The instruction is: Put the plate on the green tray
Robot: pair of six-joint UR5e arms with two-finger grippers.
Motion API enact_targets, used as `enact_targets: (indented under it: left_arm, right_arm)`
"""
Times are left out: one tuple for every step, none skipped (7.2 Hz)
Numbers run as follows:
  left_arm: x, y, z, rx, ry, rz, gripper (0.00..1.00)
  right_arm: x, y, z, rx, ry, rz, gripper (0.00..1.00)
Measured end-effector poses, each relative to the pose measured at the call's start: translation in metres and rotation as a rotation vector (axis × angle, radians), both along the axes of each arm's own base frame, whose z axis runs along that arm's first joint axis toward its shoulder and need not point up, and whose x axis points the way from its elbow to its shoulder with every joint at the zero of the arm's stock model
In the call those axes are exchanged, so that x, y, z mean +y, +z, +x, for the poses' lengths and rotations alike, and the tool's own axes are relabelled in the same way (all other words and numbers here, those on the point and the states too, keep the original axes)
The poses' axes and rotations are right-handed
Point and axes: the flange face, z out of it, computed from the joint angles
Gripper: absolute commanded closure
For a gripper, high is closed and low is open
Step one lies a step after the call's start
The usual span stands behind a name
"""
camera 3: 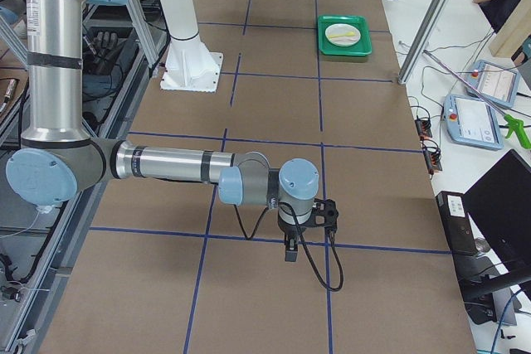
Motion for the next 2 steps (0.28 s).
enact_targets:
  left_arm:
    - [-0.0005,-0.0002,-0.0010,-0.015,0.002,0.000,0.00]
    - [-0.0007,0.0002,-0.0014,-0.022,0.003,-0.001,0.00]
  right_arm:
    - [0.0000,0.0000,0.0000,0.000,0.000,0.000,0.00]
    - [0.0000,0.0000,0.0000,0.000,0.000,0.000,0.00]
